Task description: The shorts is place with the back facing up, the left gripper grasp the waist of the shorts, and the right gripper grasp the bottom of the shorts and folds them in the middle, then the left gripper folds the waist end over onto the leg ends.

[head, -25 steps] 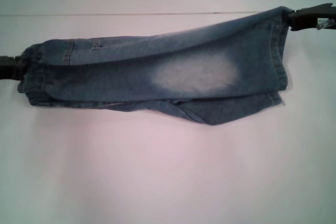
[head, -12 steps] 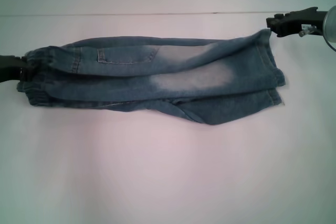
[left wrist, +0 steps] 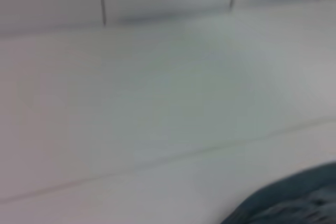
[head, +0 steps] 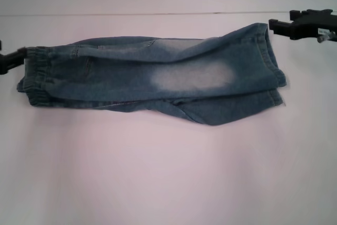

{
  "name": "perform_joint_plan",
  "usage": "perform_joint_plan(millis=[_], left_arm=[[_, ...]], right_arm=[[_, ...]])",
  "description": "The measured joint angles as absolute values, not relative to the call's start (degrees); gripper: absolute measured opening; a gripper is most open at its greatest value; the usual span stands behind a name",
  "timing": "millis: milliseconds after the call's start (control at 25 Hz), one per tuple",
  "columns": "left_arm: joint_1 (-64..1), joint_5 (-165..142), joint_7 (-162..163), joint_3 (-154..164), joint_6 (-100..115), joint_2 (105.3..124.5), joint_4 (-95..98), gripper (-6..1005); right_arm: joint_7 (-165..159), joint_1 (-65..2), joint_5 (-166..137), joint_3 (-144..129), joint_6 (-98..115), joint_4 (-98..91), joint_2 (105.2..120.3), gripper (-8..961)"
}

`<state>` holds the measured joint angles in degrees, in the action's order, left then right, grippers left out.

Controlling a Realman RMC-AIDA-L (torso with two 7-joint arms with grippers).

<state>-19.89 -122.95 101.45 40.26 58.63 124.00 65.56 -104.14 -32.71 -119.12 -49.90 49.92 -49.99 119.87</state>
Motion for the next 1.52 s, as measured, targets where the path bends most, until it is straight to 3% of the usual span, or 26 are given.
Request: perform_joint_plan(millis=[120,240,520,560,1520], left_arm=[[-15.8,-113.3,92.7,37.4,66.5,124.02,66.0,524],[-13.8,-110.3,85.7,32.8,73.4,124.05,62.3,589],[-13.3,-113.7,78.4,28.2,73.7,123.66,52.9,898],[-13.6,-114.6,78.1,28.4,72.3,123.68,52.0,938],[-22.1,-116.7,69.0,30.0,59.5,123.80,40.7,934]], right_arm=[[-97.6,-29.3,-111.2,-49.6,55.4,-50.7,119.65,479],[-88.8,-25.8,-102.5,-49.3,61.9,-49.7,119.75,624],[-71.1,-22.9,-92.9,-49.3,73.6,-39.6,119.95,912],[-69.5,-23.0,-92.7,-49.2,74.2,-37.9,119.94,913],[-62.4,-23.6,-92.3,-49.2,74.7,-28.1,119.97,914]])
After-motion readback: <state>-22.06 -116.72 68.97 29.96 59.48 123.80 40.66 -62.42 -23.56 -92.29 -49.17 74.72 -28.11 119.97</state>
